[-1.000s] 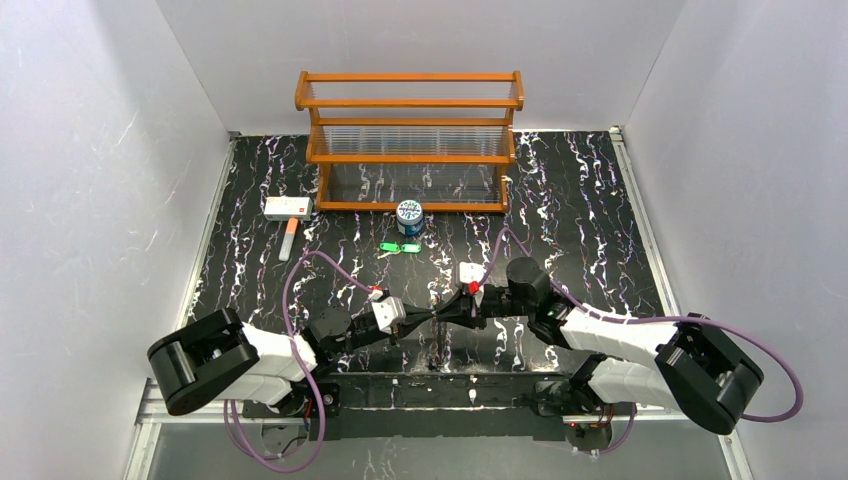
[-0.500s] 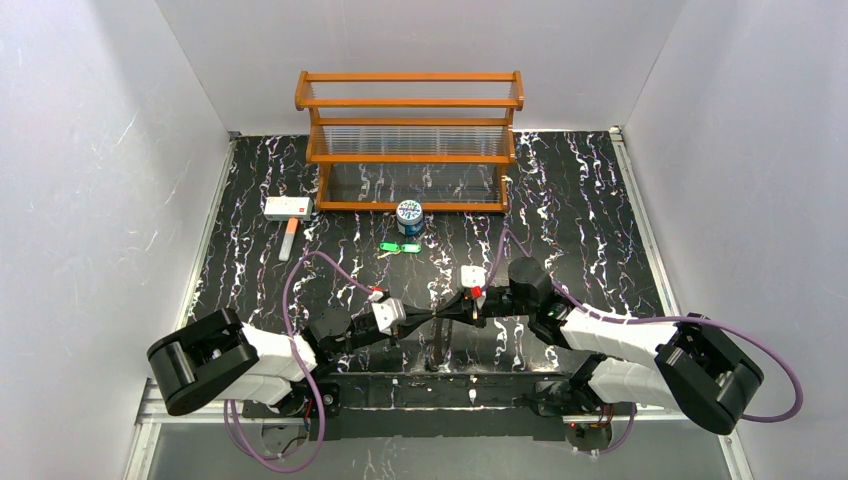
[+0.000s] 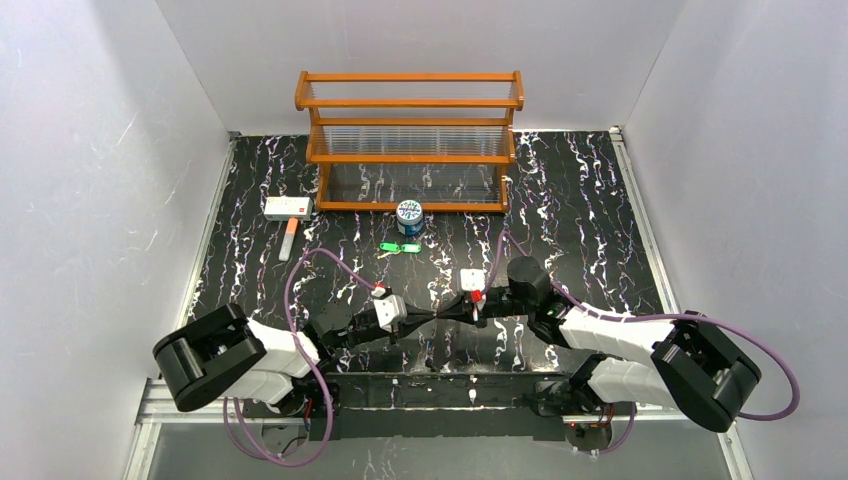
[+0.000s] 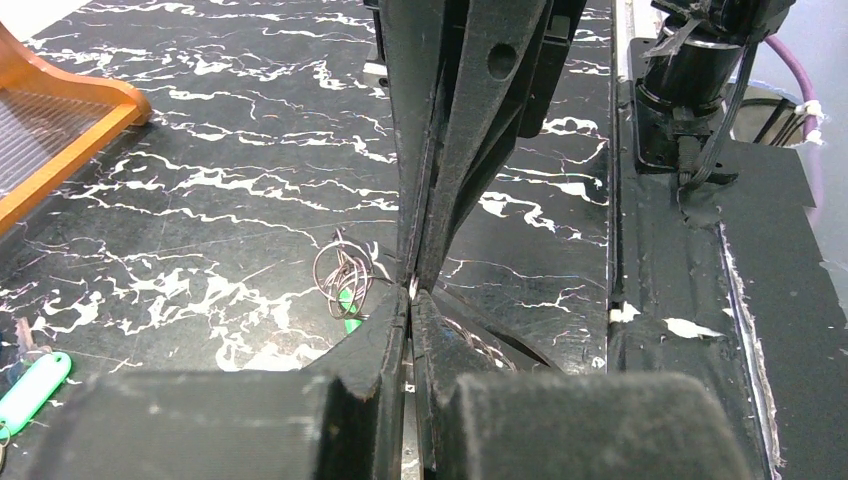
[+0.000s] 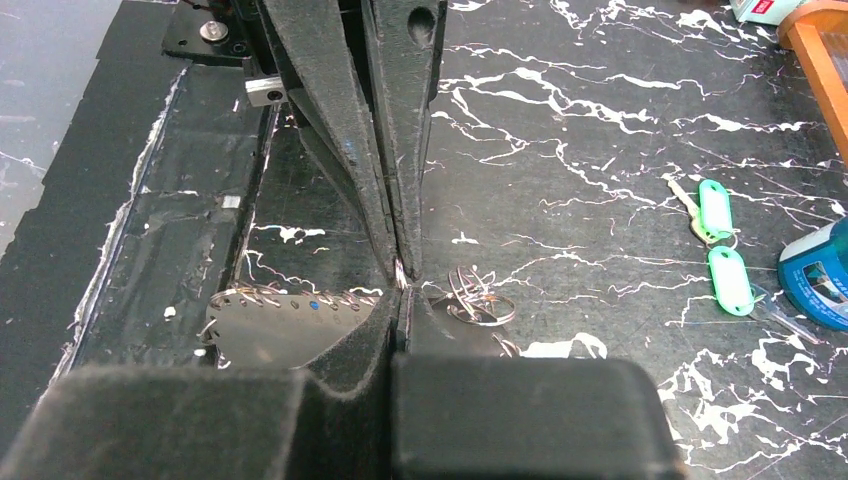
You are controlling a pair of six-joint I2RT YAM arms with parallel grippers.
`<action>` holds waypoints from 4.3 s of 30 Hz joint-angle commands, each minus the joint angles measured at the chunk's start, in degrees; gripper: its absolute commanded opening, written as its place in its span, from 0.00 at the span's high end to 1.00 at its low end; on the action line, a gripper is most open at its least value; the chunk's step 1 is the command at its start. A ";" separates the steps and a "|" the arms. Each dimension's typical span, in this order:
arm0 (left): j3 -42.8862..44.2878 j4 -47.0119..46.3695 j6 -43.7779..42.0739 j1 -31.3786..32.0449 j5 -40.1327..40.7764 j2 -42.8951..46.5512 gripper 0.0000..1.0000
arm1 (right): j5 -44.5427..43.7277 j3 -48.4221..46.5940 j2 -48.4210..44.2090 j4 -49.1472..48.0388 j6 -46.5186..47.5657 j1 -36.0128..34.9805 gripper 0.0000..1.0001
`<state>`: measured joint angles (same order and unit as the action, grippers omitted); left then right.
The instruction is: Put the keys on the keyring
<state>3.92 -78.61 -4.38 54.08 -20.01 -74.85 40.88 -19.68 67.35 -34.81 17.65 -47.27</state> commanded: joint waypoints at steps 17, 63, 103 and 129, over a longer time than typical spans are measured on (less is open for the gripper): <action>3.46 20.87 -3.17 -4.78 2.71 13.32 0.55 | -8.32 -19.73 9.60 34.41 -2.03 -0.90 0.99; 11.98 28.86 -7.63 -4.69 -8.42 -1.38 1.00 | -6.45 -27.15 15.87 43.99 -0.49 -0.94 0.99; 4.66 -3.06 0.68 -4.69 -12.71 -7.24 1.00 | -8.11 -4.07 0.31 12.00 -5.07 1.47 0.64; 5.90 -5.15 2.62 -5.38 -12.54 -5.82 1.00 | -6.85 1.66 -9.09 6.19 -3.50 1.57 0.69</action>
<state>8.05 -80.93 -2.33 49.19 -30.89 -82.65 34.48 -18.83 59.18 -26.81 13.50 -45.76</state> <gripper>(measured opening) 0.014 0.321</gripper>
